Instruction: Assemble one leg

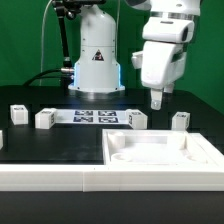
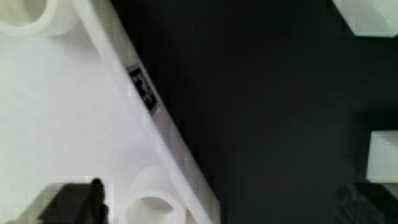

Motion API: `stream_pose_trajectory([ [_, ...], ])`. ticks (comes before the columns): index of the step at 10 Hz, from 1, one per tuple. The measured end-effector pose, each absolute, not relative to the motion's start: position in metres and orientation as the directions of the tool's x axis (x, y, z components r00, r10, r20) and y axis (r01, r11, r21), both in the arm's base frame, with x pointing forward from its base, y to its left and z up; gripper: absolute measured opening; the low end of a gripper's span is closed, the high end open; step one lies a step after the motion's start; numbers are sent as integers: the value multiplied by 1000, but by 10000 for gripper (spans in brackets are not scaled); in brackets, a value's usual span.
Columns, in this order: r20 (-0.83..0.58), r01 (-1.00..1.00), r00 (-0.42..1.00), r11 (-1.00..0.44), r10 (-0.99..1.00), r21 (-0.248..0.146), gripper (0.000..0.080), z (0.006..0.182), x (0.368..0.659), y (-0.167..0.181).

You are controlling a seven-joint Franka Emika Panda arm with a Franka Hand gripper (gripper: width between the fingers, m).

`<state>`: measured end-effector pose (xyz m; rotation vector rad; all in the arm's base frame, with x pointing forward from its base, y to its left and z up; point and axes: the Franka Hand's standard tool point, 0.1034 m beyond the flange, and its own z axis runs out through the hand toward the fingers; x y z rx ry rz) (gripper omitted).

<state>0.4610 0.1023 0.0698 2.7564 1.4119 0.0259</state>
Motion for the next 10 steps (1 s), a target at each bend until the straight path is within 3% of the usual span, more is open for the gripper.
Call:
stream_pose_trajectory([
  [3, 46, 569, 820, -821, 570, 35, 649, 64, 446, 112],
  [5, 63, 313, 948, -950, 312, -9, 649, 59, 437, 118],
  [10, 67, -160, 984, -984, -166, -83, 649, 56, 423, 143],
])
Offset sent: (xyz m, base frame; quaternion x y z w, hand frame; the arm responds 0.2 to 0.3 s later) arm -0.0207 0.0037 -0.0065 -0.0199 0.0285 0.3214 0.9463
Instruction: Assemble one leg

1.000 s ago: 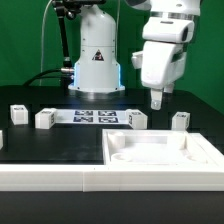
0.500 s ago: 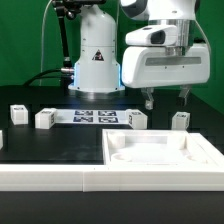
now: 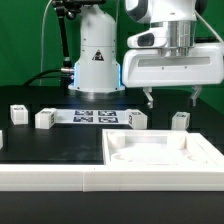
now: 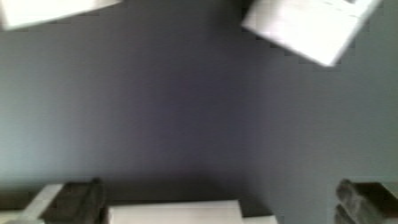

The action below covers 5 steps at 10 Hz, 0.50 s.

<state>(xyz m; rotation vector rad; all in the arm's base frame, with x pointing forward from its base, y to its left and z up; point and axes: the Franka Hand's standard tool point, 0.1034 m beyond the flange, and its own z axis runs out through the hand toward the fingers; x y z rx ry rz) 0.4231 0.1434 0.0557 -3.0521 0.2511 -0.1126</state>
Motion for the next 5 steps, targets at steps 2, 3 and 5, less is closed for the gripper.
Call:
stream_pose_trajectory([
  [2, 46, -328, 941, -938, -335, -111, 649, 56, 425, 145],
  [3, 36, -380, 922, -918, -386, -117, 649, 55, 424, 146],
  [5, 28, -381, 922, -917, -386, -116, 649, 55, 423, 146],
])
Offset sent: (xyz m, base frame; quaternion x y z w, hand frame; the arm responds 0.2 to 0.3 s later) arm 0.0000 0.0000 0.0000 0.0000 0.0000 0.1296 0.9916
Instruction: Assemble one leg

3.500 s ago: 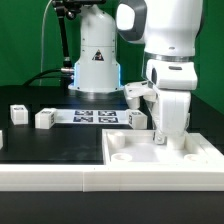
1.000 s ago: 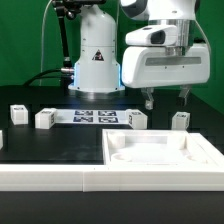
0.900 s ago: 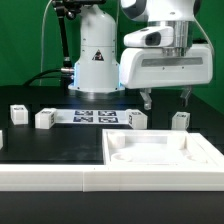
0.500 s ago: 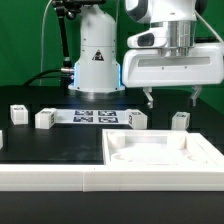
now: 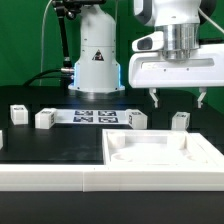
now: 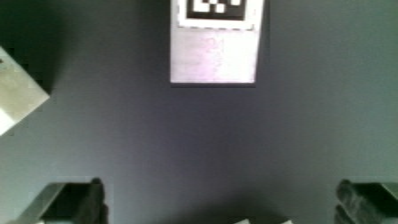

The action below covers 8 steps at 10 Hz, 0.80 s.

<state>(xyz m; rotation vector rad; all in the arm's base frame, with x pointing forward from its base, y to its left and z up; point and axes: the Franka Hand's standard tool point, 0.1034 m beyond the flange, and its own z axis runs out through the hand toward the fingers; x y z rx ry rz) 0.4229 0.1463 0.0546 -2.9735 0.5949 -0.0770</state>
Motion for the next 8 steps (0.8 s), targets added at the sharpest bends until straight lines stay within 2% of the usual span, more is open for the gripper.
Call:
stream_pose_trajectory([
  [3, 6, -335, 941, -937, -337, -102, 649, 53, 419, 149],
  [5, -120, -314, 945, -947, -305, -71, 649, 53, 420, 138],
  [8, -299, -306, 913, -951, -279, -49, 649, 48, 416, 135],
])
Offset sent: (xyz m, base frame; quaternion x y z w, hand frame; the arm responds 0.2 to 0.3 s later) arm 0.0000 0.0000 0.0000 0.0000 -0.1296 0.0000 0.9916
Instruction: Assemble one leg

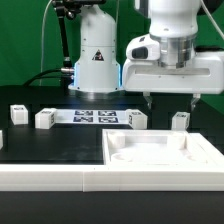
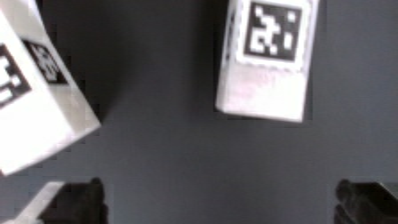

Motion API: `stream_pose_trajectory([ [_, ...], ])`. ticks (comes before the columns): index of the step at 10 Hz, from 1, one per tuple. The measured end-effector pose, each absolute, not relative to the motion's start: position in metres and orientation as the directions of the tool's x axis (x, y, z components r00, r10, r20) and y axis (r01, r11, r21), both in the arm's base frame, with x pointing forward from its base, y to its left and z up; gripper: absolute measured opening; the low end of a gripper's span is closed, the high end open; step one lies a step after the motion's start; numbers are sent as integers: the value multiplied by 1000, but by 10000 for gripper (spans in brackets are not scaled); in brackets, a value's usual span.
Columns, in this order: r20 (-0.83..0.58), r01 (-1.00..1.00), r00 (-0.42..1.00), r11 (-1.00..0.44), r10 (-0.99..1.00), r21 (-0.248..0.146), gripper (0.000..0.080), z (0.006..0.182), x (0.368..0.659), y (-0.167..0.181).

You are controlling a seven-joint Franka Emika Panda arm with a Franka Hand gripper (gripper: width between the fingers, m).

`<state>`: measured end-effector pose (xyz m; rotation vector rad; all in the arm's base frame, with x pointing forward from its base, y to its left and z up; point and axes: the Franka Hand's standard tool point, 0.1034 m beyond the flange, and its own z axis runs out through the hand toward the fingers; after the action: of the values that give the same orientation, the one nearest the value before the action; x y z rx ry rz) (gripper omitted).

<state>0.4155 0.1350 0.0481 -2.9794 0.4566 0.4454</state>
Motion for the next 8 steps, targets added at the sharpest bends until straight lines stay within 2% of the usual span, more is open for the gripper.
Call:
stream_pose_trajectory([
  [5, -563, -322, 785, -947, -259, -12, 649, 50, 411, 148],
  [8, -697, -317, 677, -948, -237, 15, 649, 43, 408, 148],
])
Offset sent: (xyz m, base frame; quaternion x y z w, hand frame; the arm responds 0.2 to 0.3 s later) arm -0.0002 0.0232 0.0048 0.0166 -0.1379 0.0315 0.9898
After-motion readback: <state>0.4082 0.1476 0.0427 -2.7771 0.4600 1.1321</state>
